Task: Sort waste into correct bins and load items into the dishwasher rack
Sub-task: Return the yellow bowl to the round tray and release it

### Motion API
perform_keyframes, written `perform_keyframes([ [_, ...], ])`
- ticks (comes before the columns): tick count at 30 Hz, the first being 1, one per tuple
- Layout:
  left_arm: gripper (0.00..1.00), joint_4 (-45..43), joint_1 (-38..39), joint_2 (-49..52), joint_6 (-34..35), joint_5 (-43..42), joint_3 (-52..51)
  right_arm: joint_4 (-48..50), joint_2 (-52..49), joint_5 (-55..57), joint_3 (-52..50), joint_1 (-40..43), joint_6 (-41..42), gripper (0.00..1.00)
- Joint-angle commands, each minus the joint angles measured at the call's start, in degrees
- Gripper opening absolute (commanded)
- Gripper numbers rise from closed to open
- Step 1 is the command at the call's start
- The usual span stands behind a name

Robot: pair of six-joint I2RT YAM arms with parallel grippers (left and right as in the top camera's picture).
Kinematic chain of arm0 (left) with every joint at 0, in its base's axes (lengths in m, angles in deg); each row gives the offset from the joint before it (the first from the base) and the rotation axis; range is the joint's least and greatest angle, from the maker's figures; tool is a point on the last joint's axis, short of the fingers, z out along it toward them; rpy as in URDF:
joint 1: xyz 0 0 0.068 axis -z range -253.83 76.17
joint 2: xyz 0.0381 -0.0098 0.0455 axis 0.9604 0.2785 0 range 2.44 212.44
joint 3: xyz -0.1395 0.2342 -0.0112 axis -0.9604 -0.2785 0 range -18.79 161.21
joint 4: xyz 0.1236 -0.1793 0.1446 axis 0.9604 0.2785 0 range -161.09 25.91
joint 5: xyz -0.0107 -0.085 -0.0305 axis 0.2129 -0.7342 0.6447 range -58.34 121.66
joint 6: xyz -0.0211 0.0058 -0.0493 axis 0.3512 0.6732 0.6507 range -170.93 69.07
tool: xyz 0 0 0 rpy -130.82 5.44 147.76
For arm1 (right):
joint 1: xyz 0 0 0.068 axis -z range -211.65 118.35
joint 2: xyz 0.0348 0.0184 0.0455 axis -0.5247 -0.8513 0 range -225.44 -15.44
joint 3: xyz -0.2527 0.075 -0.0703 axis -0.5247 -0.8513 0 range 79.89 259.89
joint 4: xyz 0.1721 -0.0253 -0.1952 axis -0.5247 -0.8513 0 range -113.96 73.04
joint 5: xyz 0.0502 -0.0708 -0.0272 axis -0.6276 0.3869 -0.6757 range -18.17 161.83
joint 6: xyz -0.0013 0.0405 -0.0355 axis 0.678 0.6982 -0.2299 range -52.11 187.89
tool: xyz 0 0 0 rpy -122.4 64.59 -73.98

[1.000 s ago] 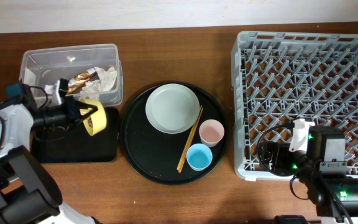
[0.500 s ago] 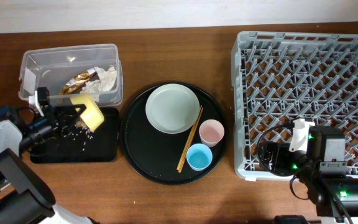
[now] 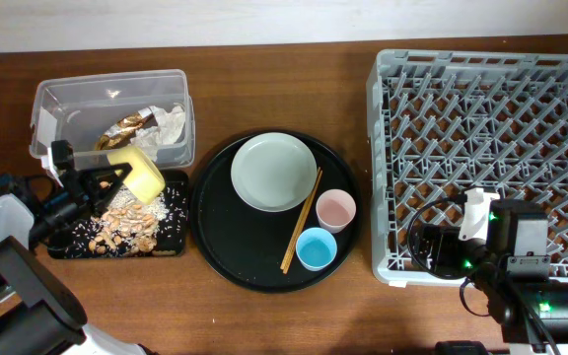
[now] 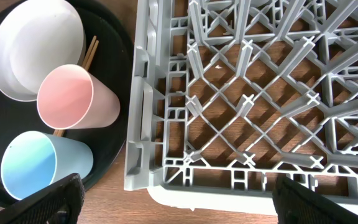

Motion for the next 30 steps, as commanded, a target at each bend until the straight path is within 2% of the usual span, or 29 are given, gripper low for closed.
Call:
perform_keyframes([
  [1, 0.00, -1.84, -0.31, 0.63, 0.76, 3.02, -0.37, 0.00, 0.20, -0.50, 0.94, 0.28, 0.00, 0.98],
  [3, 0.00, -1.79, -0.31, 0.63, 2.93, 3.67, -0.37, 0.00, 0.20, -0.50, 0.94, 0.28, 0.00, 0.98],
  [5, 0.00, -0.15, 0.22, 0.57, 1.07, -3.13, -0.28, 0.00, 0.20, -0.50, 0.94, 0.28, 0.00, 0.98],
  [11, 0.00, -0.20, 4.61, -0.74, 0.98, 2.19, -0.20, 0.02, 0.20, -0.48, 0.94, 0.28, 0.00, 0.98],
  [15, 0.01, -0.20, 9.97, -5.88, 1.05, 14.16, 0.63, 0.02, 0.11, -0.48, 0.94, 0.28, 0.00, 0.98],
  [18, 0.01, -1.16, 16.87, -10.56, 3.17, 26.93, 1.49, 0.02, -0.83, -0.50, 0.94, 0.28, 0.02, 0.98],
  [20, 0.00, -2.80, 23.08, -12.63, 5.53, 35.30, 1.46, 0.02, -1.90, -0.50, 0.94, 0.28, 0.00, 0.98],
  [21, 0.01, -4.61, 29.09, -12.90, 8.22, 41.40, 1.46, 0.00, -2.91, -0.50, 0.94, 0.28, 0.02, 0.98],
  [26, 0.00, -6.99, 44.22, -12.68, 13.49, 62.97, 1.29, 0.00, -4.31, -0.50, 0.94, 0.28, 0.02, 0.98],
  [28, 0.01, -7.10, 49.40, -12.68, 13.57, 70.07, 1.09, 0.00, -4.28, -0.52, 0.94, 0.28, 0.00, 0.98],
  [30, 0.01, -7.45, 53.42, -12.68, 16.57, 75.73, 1.07, -0.02, -4.28, -0.50, 0.94, 0.28, 0.00, 0.98],
])
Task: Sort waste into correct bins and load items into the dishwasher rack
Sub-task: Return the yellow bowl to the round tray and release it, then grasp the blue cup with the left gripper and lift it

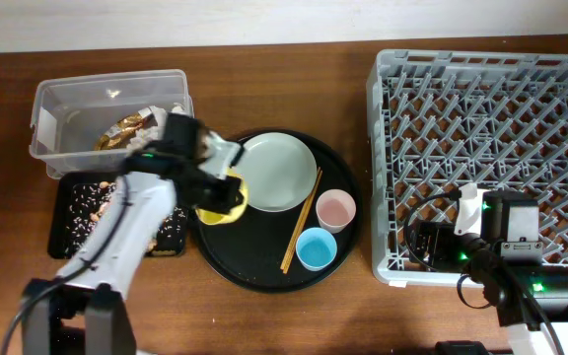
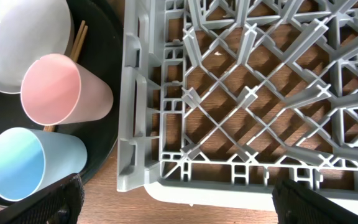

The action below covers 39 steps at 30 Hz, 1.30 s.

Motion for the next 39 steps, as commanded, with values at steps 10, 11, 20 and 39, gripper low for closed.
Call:
perform_keyframes([
  [10, 0.01, -0.33, 9.31, 1.95, 7.89, 15.02, -2.95, -0.20, -0.04, -0.48, 0.94, 0.28, 0.04, 0.98],
  [11, 0.01, -0.33, 9.31, 2.27, 7.89, 15.02, -3.54, -0.20, -0.04, -0.48, 0.96, 0.28, 0.04, 0.98],
  [20, 0.52, -0.22, 9.31, 2.49, 8.07, 14.99, -3.98, -0.22, -0.04, -0.48, 0.94, 0.28, 0.04, 0.98],
  [39, 0.61, 4.17, 21.33, 3.93, 8.48, 4.87, 7.21, -0.22, -0.04, -0.48, 0.94, 0.28, 0.04, 0.98],
])
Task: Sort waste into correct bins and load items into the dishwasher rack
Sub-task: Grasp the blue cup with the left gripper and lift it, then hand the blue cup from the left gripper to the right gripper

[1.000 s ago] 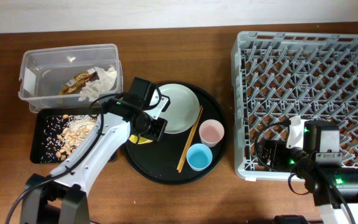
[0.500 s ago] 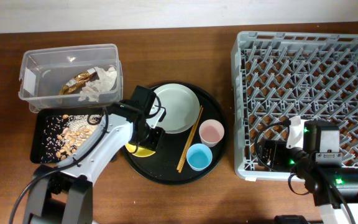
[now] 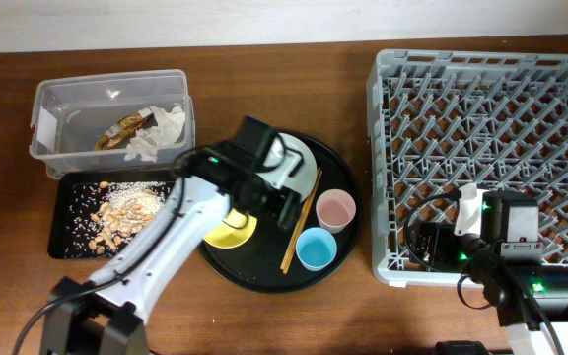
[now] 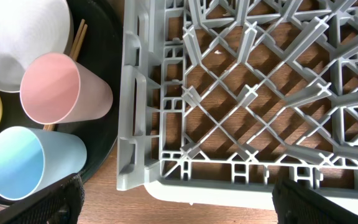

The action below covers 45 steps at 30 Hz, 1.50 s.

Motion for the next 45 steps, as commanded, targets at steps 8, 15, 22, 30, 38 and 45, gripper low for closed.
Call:
perform_keyframes([
  [8, 0.27, 1.60, 8.59, 11.50, 0.13, -0.28, -0.42, -0.02, -0.04, -0.50, 0.94, 0.28, 0.04, 0.98],
  [15, 0.01, 6.47, 8.33, 11.56, 0.13, 9.01, 0.17, -0.15, -0.04, -0.50, 0.94, 0.28, 0.04, 0.98],
  [22, 0.00, 7.15, 2.84, 2.56, 0.13, 4.76, 2.95, -0.15, -0.04, -0.48, 0.94, 0.28, 0.04, 0.98],
  [30, 0.00, 0.39, -13.64, -4.31, 0.15, -22.99, 3.54, 6.82, -0.07, -1.11, 0.96, 0.37, 3.98, 0.98],
  [38, 0.00, -11.37, -20.06, 5.14, 5.86, -58.38, 3.54, 19.52, -5.46, -43.43, 0.96, 0.37, -6.01, 0.98],
  [45, 0.00, -12.59, -13.97, 7.58, 5.90, -60.61, 3.54, 24.74, -13.94, -56.08, 0.96, 0.33, -9.29, 0.98],
])
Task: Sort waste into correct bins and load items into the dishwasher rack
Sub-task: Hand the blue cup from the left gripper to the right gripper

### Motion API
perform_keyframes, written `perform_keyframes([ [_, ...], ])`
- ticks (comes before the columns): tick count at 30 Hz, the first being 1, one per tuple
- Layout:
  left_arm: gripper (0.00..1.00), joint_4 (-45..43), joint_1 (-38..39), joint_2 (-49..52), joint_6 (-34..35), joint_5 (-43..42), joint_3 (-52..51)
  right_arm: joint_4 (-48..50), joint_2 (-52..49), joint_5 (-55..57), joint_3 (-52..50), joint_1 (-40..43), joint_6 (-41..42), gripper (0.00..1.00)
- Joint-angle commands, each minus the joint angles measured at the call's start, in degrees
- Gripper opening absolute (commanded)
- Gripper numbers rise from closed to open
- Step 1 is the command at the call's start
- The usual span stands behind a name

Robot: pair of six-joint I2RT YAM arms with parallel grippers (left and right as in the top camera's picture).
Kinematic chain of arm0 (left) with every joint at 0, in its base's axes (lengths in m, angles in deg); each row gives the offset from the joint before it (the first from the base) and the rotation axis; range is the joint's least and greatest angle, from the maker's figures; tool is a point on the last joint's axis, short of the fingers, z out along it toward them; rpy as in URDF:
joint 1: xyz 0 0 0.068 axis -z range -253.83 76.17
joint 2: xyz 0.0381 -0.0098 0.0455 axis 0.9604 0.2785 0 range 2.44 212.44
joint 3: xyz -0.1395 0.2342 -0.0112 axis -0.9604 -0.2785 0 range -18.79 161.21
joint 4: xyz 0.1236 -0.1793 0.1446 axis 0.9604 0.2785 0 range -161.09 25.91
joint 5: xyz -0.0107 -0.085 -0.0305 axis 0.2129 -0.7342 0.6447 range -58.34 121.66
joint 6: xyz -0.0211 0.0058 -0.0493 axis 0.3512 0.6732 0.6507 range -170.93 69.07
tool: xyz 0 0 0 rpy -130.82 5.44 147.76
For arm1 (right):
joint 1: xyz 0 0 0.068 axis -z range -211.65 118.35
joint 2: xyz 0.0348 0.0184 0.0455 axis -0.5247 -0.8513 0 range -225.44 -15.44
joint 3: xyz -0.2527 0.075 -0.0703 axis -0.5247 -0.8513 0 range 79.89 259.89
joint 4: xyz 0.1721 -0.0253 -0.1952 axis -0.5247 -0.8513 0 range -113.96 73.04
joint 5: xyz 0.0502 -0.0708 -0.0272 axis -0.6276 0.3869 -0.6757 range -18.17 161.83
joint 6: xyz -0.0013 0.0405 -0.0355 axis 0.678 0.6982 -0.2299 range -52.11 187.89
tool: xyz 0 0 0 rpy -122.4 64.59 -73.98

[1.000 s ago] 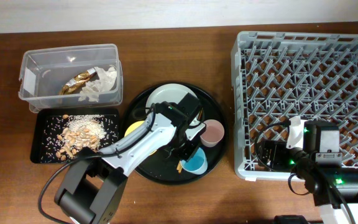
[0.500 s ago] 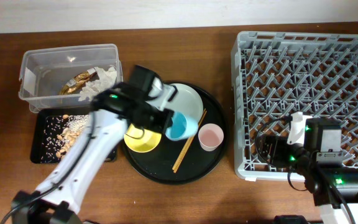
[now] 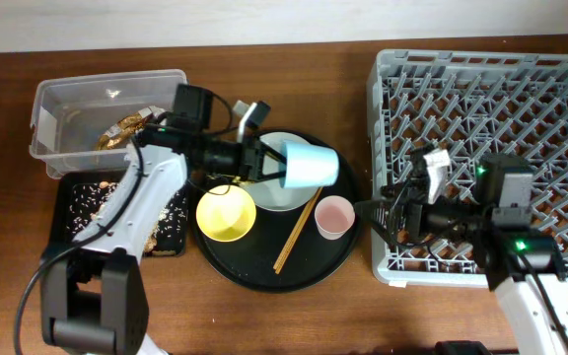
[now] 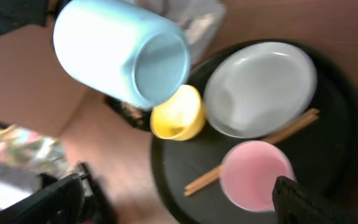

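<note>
My left gripper (image 3: 280,165) is shut on the blue cup (image 3: 314,165), which it holds on its side above the grey-green plate (image 3: 276,193). The same blue cup (image 4: 123,53) fills the upper left of the right wrist view. On the round black tray (image 3: 254,271) stand the yellow bowl (image 3: 226,213) and the pink cup (image 3: 334,217), with the chopsticks (image 3: 294,235) lying between them. My right gripper (image 3: 371,223) stands open at the rack's left edge, next to the pink cup (image 4: 257,174). Its fingertips (image 4: 300,200) spread wide. The grey dishwasher rack (image 3: 491,118) holds nothing.
A clear plastic bin (image 3: 67,104) with wrappers stands at the back left. In front of it lies a black rectangular tray (image 3: 67,212) of food scraps. The left arm crosses over both. The yellow bowl (image 4: 178,113) and plate (image 4: 260,87) show in the right wrist view.
The blue cup stood on the round tray beside the pink cup; now my left gripper holds it sideways above the plate. My right gripper has moved left from the rack's corner to the tray's edge.
My left gripper held the yellow bowl tipped over the food scrap tray. Then it held the bowl at the round tray's left side. Later the bowl sat on the round tray with the gripper near the chopsticks. Now the gripper holds the blue cup raised.
</note>
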Motion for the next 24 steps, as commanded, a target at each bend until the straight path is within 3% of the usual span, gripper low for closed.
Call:
perform_keyframes([
  [1, 0.00, -1.36, 3.74, 0.20, 0.31, -4.28, 0.66, 1.99, -3.85, -10.34, 0.87, 0.22, -2.51, 0.98],
  [6, 0.00, -1.73, 8.48, 0.20, 0.31, -4.24, 0.66, 7.89, -8.11, -22.36, 0.85, 0.22, -2.49, 0.99],
  [10, 0.00, -1.90, 9.31, 0.20, 0.31, -4.24, 0.66, 9.97, -8.31, -24.68, 0.87, 0.22, -2.47, 1.00],
  [19, 0.00, -2.86, 9.33, 0.20, 1.73, -4.26, 0.66, 9.97, -8.31, -25.40, 0.85, 0.22, -2.47, 0.72],
  [24, 0.00, -3.23, 9.33, 0.20, 2.01, -4.26, 0.68, 9.94, -8.31, -25.42, 0.85, 0.22, -2.47, 0.71],
])
